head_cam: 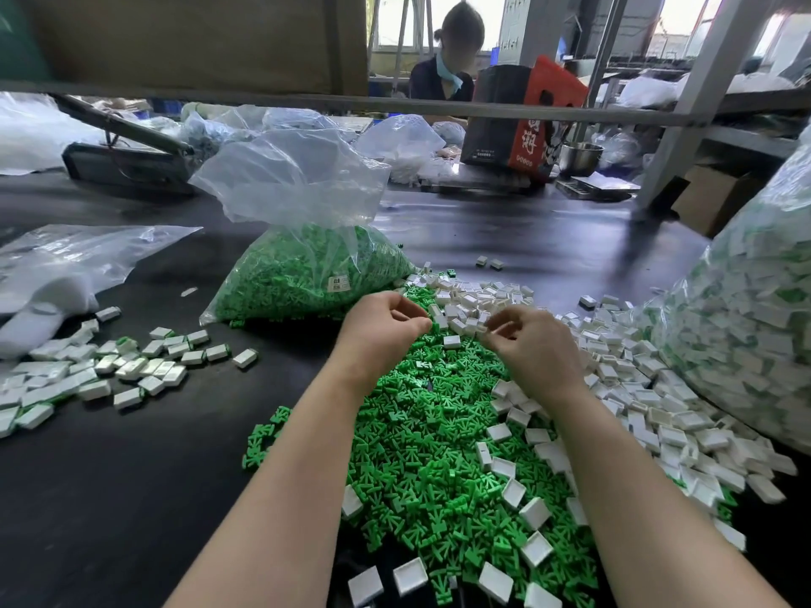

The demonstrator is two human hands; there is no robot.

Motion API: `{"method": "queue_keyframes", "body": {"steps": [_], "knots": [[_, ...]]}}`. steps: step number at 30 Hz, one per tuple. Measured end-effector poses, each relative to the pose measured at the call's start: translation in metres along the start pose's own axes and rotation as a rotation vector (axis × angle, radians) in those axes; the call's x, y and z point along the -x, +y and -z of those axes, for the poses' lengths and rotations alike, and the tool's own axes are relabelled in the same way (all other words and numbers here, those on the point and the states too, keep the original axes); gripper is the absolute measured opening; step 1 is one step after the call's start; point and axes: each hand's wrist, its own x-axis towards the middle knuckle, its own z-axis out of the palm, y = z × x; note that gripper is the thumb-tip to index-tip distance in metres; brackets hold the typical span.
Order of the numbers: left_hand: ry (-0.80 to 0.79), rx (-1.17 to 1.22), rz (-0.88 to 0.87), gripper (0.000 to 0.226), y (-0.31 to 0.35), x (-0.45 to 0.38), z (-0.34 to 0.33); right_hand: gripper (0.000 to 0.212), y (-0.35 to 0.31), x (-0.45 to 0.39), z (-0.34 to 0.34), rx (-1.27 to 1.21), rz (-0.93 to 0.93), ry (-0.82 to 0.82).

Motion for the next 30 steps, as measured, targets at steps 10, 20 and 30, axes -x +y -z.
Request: {"method": "queue_keyframes", "body": {"steps": [10, 20, 30], "knots": [[-0.158, 0.503, 0.123, 0.015, 0.007, 0.004, -0.023, 0.012, -0.026, 0.001, 0.007, -0.22, 0.31, 0.148], [-0.199, 0.743, 0.079, 0.011, 0.007, 0.003, -0.009, 0.01, -0.03, 0.002, 0.009, -0.649, 0.156, 0.035], [-0.255, 0.829, 0.118, 0.032, 0.004, 0.002, -0.002, 0.017, -0.028, 0.001, 0.003, -0.57, 0.241, 0.022]]}}
